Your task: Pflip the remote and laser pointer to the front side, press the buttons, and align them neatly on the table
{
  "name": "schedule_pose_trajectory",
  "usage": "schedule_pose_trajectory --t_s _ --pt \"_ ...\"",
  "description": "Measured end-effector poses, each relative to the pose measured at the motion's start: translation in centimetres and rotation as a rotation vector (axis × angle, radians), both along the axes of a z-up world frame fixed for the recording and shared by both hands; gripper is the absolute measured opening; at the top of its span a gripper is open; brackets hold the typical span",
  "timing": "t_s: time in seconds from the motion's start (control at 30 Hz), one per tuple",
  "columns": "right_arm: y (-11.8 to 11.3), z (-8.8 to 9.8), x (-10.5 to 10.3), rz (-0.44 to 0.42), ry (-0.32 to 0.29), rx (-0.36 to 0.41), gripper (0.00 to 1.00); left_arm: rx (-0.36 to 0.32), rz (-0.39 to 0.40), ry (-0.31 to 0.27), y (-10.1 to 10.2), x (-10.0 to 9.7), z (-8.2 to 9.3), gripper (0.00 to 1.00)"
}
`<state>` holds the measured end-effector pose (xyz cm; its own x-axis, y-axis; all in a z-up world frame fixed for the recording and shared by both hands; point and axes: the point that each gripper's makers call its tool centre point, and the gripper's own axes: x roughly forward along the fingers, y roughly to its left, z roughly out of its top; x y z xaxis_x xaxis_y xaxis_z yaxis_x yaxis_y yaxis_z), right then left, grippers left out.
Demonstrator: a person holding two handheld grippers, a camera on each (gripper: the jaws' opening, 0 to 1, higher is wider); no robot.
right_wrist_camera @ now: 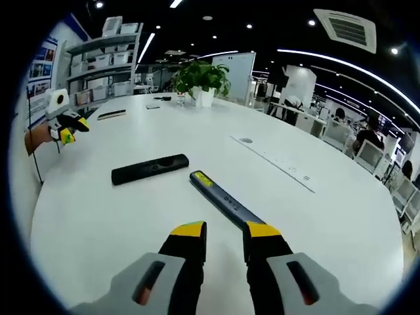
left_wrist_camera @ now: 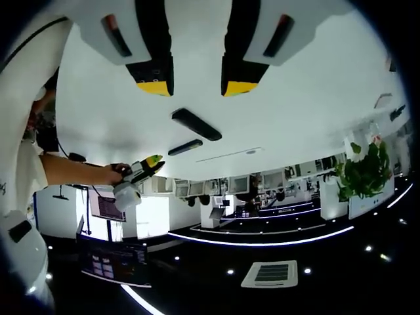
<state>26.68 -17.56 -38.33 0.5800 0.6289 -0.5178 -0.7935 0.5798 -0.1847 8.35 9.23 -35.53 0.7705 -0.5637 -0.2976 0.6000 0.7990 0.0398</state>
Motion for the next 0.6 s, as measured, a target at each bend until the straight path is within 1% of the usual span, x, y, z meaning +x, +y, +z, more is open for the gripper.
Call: schedule_pose_trajectory --t_s 0.07,0.13,0.2,0.27,0.33,0.4,0.5,0.6 --pt "-0.2 -0.1 -0.1 0.001 0.003 -0.013 0.27 0.007 -0.006 -0.004 -0.1 0.1 0.0 0.31" --pt "-0.4 -0.2 0.0 0.0 -0.001 -0.03 0.27 0.0 -0.005 -0.009 -0.3 0.3 0.2 0.31" --pt "-0.7 -0.4 0.3 -0.007 0.002 -0.048 0.27 -0.002 -0.014 -0.013 -0.8 0.1 0.3 0.31" --pt "-0.7 -0.4 0.3 -0.003 0.004 -0.059 0.27 0.012 -0.027 -0.009 -0.9 -0.4 0.0 0.31" --pt "-0.5 -0.3 0.3 0.006 -0.003 -0.073 0.28 0.037 -0.029 0.005 -0.6 -0.8 -0.6 0.31" --pt "-0.3 -0.7 0.5 0.01 0.0 -0.086 0.28 0.039 -0.014 0.015 0.1 -0.9 -0.8 0.3" --pt "-0.3 -1.3 0.8 0.013 0.019 -0.09 0.29 0.023 0.016 0.02 0.9 -0.9 -0.5 0.3" --pt "-0.2 -1.6 1.0 0.006 0.031 -0.099 0.29 0.03 0.02 0.008 0.9 -1.0 -0.3 0.3"
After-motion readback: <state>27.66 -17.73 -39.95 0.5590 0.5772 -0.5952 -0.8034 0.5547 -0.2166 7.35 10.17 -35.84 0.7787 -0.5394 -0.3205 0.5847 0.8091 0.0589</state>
